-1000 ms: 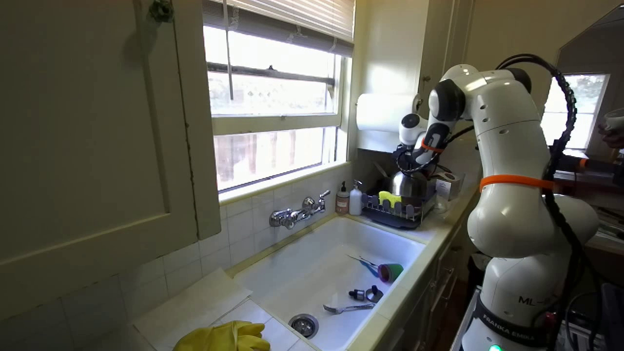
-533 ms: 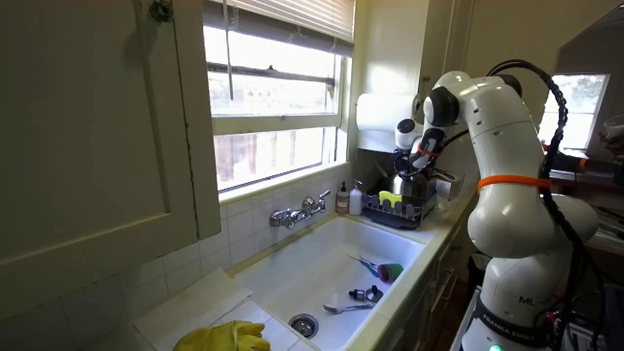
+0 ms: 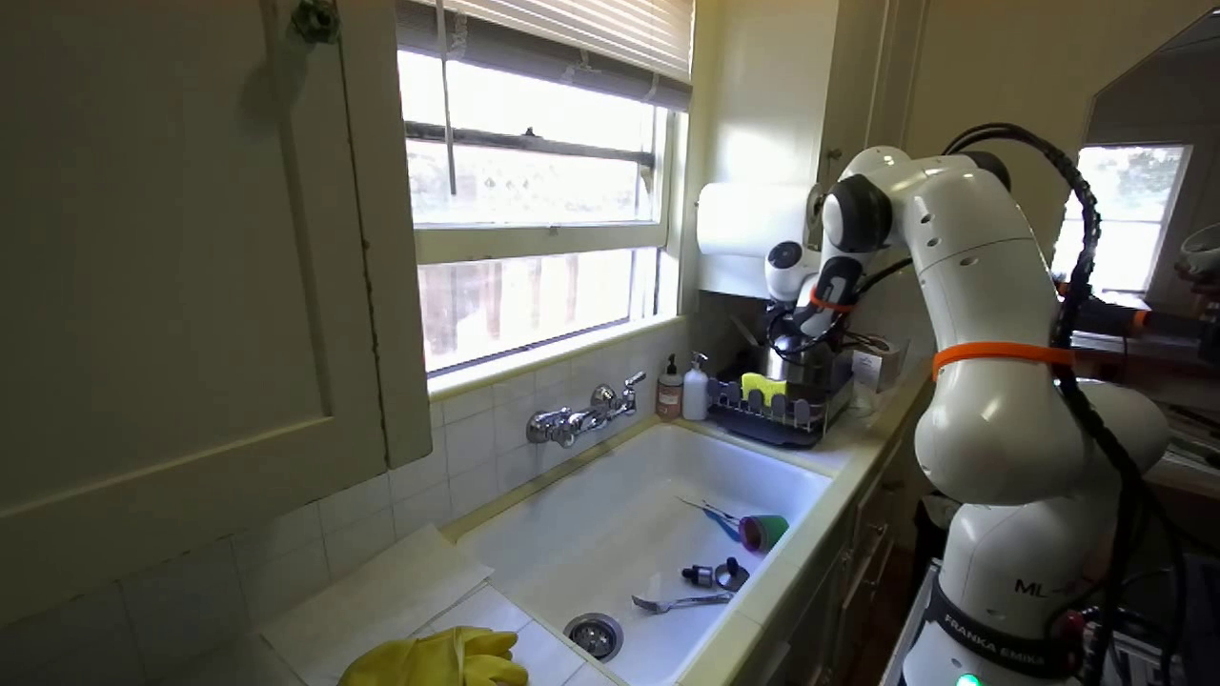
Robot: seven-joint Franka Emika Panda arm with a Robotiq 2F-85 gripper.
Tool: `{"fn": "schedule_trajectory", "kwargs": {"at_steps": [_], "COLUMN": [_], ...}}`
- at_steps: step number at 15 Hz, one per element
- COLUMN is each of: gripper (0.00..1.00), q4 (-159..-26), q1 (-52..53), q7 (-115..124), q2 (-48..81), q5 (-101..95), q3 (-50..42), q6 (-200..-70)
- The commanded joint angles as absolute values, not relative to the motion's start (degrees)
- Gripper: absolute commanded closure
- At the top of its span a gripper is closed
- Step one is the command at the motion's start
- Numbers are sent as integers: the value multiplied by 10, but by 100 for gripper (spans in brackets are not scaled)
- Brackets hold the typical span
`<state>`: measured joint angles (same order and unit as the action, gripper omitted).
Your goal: Remove the lid from the silver kettle then place the kettle on the dishrack.
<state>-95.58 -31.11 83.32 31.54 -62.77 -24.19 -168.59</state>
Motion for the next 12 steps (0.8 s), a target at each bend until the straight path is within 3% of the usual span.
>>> {"fn": "schedule_trajectory", "kwargs": {"at_steps": [1,12], "gripper": [100,100], "q4": [-959,-951], "q1": [-312,-309], "q7": [808,823], "q2": [314,320], "q5": [-619,-593], "q3": [-236,-229], "q6": [-1652,-1555]}}
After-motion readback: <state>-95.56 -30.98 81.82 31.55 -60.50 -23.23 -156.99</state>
